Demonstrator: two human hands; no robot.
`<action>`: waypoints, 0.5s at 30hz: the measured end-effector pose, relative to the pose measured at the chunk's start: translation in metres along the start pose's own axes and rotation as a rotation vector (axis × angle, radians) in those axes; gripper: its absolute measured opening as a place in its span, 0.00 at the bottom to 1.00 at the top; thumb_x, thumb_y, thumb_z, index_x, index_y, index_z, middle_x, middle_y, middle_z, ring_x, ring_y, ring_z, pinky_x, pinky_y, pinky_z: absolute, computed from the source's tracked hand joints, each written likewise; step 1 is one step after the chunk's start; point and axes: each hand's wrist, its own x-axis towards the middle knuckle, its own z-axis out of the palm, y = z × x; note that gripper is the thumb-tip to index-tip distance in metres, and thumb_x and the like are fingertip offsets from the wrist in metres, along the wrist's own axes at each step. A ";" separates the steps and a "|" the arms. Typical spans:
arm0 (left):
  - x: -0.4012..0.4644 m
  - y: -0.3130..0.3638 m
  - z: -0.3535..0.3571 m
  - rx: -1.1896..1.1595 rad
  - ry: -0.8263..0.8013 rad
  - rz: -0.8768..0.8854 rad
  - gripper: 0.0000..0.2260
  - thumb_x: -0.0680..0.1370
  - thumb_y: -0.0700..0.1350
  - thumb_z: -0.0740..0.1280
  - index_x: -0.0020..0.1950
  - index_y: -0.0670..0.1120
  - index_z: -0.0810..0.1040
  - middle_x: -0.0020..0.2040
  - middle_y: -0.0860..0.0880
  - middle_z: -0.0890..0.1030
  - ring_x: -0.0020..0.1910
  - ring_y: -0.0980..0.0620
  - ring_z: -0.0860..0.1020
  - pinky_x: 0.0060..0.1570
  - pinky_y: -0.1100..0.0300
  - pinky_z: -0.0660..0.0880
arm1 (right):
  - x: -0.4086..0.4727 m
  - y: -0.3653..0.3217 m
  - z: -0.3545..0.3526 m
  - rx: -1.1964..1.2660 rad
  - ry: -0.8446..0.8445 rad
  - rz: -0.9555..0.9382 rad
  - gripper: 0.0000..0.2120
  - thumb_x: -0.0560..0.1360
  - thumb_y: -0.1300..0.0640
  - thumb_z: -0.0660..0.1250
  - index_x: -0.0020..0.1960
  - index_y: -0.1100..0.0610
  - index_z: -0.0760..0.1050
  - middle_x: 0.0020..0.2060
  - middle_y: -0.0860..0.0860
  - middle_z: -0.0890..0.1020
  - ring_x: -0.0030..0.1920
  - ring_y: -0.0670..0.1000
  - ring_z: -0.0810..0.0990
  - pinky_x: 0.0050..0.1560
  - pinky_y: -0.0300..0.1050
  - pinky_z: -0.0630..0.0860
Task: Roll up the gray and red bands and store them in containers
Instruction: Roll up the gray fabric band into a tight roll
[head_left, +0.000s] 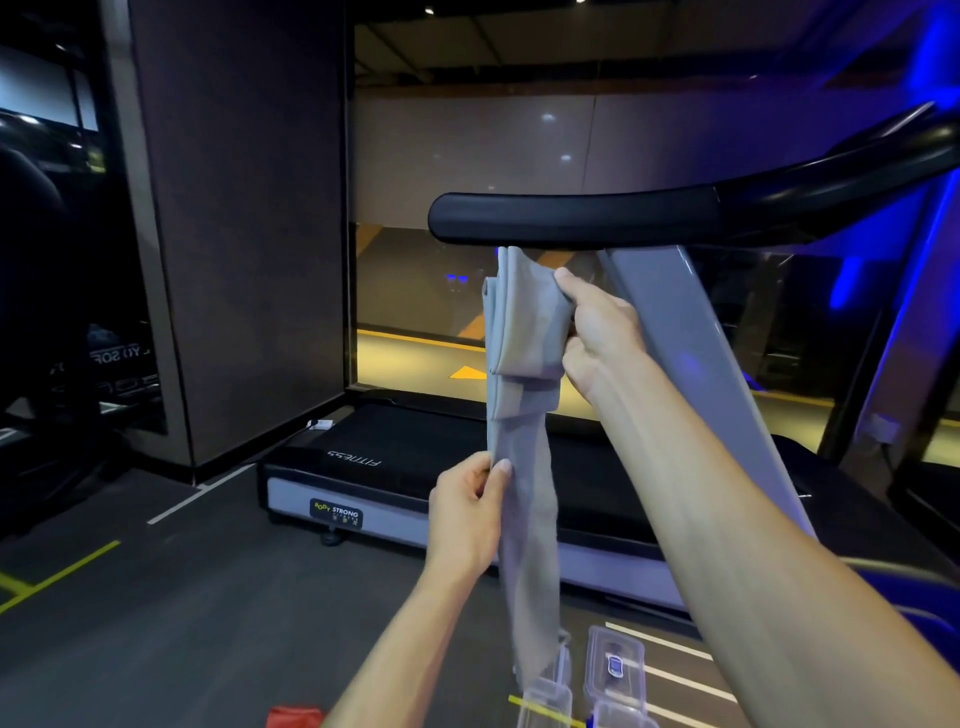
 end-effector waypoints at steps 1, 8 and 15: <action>0.001 0.000 0.001 0.046 0.042 0.000 0.19 0.82 0.50 0.65 0.36 0.43 0.64 0.30 0.52 0.64 0.33 0.52 0.61 0.35 0.55 0.59 | 0.000 -0.001 0.000 0.007 -0.002 0.000 0.05 0.76 0.58 0.76 0.46 0.58 0.81 0.48 0.56 0.86 0.51 0.56 0.85 0.57 0.59 0.82; -0.002 0.013 0.005 -0.035 0.181 -0.048 0.08 0.82 0.47 0.68 0.56 0.53 0.70 0.36 0.45 0.83 0.31 0.55 0.70 0.38 0.57 0.70 | 0.000 -0.005 -0.003 0.044 -0.028 0.017 0.04 0.76 0.58 0.75 0.47 0.57 0.81 0.52 0.58 0.85 0.56 0.58 0.84 0.58 0.62 0.82; 0.007 0.012 0.000 -0.083 -0.031 -0.166 0.16 0.83 0.49 0.67 0.70 0.54 0.71 0.42 0.49 0.87 0.45 0.44 0.85 0.44 0.43 0.81 | 0.000 -0.003 -0.002 0.017 -0.065 0.050 0.08 0.76 0.55 0.75 0.53 0.55 0.80 0.54 0.57 0.85 0.56 0.57 0.84 0.58 0.62 0.82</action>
